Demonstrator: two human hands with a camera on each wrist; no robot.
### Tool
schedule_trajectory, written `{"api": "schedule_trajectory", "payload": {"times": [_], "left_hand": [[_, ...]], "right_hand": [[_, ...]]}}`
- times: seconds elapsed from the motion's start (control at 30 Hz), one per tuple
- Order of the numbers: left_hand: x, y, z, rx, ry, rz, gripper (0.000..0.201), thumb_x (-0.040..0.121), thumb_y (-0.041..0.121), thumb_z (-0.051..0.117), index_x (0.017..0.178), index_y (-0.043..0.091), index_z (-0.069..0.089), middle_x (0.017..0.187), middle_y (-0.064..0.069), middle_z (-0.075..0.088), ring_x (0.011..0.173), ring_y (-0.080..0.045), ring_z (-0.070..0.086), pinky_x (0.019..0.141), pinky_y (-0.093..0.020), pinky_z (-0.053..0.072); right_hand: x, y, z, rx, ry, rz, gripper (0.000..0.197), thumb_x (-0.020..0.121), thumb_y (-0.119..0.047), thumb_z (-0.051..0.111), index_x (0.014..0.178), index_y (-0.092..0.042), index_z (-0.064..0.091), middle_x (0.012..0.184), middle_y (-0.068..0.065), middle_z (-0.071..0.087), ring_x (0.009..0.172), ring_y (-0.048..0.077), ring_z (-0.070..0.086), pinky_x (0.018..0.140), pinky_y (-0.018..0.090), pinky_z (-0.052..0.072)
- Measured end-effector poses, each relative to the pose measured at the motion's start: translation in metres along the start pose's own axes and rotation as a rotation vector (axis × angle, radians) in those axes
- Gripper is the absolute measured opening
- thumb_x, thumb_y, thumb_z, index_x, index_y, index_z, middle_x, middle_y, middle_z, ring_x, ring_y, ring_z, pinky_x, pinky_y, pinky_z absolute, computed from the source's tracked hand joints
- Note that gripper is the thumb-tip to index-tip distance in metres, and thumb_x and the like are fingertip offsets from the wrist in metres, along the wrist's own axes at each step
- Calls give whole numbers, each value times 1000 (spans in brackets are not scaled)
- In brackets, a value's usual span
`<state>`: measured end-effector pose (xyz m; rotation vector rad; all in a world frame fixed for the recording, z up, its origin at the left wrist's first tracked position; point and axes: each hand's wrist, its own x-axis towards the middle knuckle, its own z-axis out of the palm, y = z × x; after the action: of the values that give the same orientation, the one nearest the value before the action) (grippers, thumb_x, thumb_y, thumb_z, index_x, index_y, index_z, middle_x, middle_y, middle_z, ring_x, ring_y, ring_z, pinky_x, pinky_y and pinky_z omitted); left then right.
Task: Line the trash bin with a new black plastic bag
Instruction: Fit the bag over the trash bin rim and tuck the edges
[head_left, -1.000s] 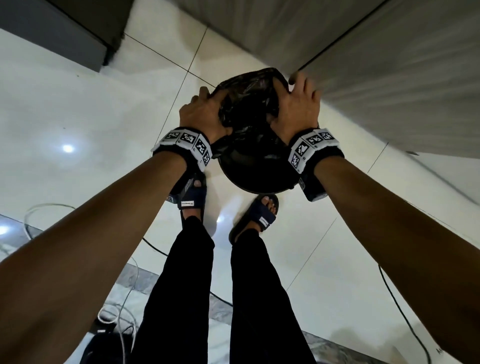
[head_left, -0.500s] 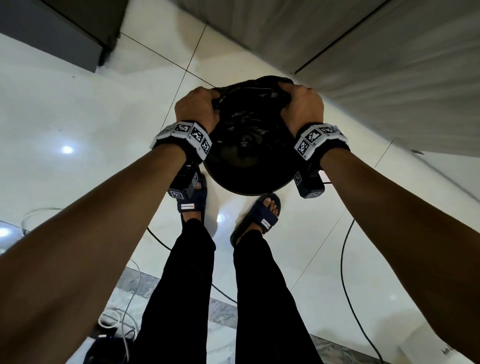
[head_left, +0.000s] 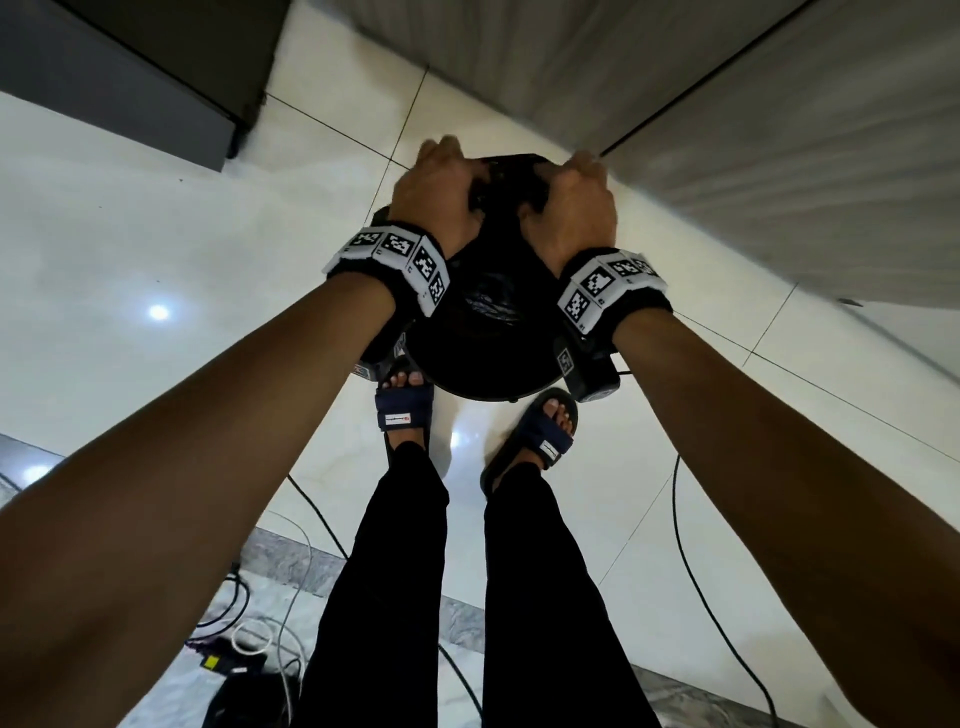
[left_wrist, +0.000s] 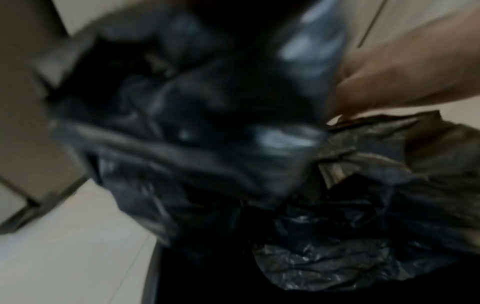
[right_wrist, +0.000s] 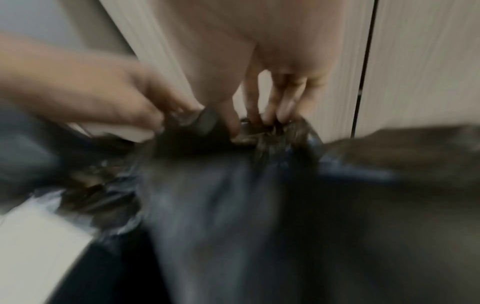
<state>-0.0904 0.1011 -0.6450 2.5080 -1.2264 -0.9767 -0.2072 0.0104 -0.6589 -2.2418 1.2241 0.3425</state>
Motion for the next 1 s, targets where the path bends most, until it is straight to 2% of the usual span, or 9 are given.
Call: {"api": "schedule_trajectory", "payload": {"times": [0.1,0.2,0.33,0.4,0.47,0.57,0.67,0.73,1.0], "left_hand": [[0,-14,17,-82,-157,-90,59,81,14,60,137,23,43,135,-16,45,128,-34,40,103,-42,41],[-4,-30,34,-182,-191,-151,74,82,17,64,145,29,26,144,-10,43,131,-30,42,109,-37,37],[-2,-42,49,-273,-112,-196,50,86,20,57,134,22,43,131,-9,58,120,-30,53,98,-32,43],[2,-42,50,-252,-77,-194,46,82,24,60,127,20,49,130,-8,57,122,-30,51,102,-35,43],[4,-37,49,-163,51,-126,47,77,22,61,123,19,53,134,-7,49,128,-27,42,107,-38,37],[5,-20,41,-107,193,17,40,76,8,53,116,15,56,125,-8,51,120,-25,45,98,-35,41],[7,-18,41,-149,84,-3,39,80,4,49,116,15,58,120,-12,56,113,-29,53,94,-37,44],[7,-23,43,-245,88,-67,39,80,2,47,113,16,63,116,-13,63,110,-30,58,94,-35,47],[-5,-41,44,-457,140,-219,42,83,-1,45,113,18,67,119,-6,67,114,-20,59,94,-16,42]], "right_hand": [[-2,4,19,99,-133,-20,66,84,-25,58,146,-24,34,143,12,42,135,35,33,110,46,33],[-8,16,40,12,-145,-61,77,83,-33,62,149,-34,22,152,10,33,143,36,22,118,51,18],[-7,26,50,7,-36,-124,66,82,-37,60,143,-35,34,143,4,43,137,32,32,113,51,26],[-3,25,51,11,-25,-120,58,85,-33,58,140,-31,40,146,5,41,141,34,26,117,51,21],[-3,20,49,-14,61,-139,52,85,-28,57,136,-24,48,146,8,41,141,34,27,117,48,22],[-8,10,46,-27,213,-174,49,80,-20,54,129,-17,55,130,12,50,122,32,46,99,41,40],[-9,5,47,154,154,-115,43,79,-8,46,119,-13,61,119,14,55,107,34,54,89,41,47],[-8,5,49,226,140,-56,43,76,-4,43,115,-11,61,114,15,58,102,36,57,88,43,48],[-6,14,51,160,65,-106,39,82,-5,46,117,-17,58,108,12,65,99,33,60,81,38,49]]}}
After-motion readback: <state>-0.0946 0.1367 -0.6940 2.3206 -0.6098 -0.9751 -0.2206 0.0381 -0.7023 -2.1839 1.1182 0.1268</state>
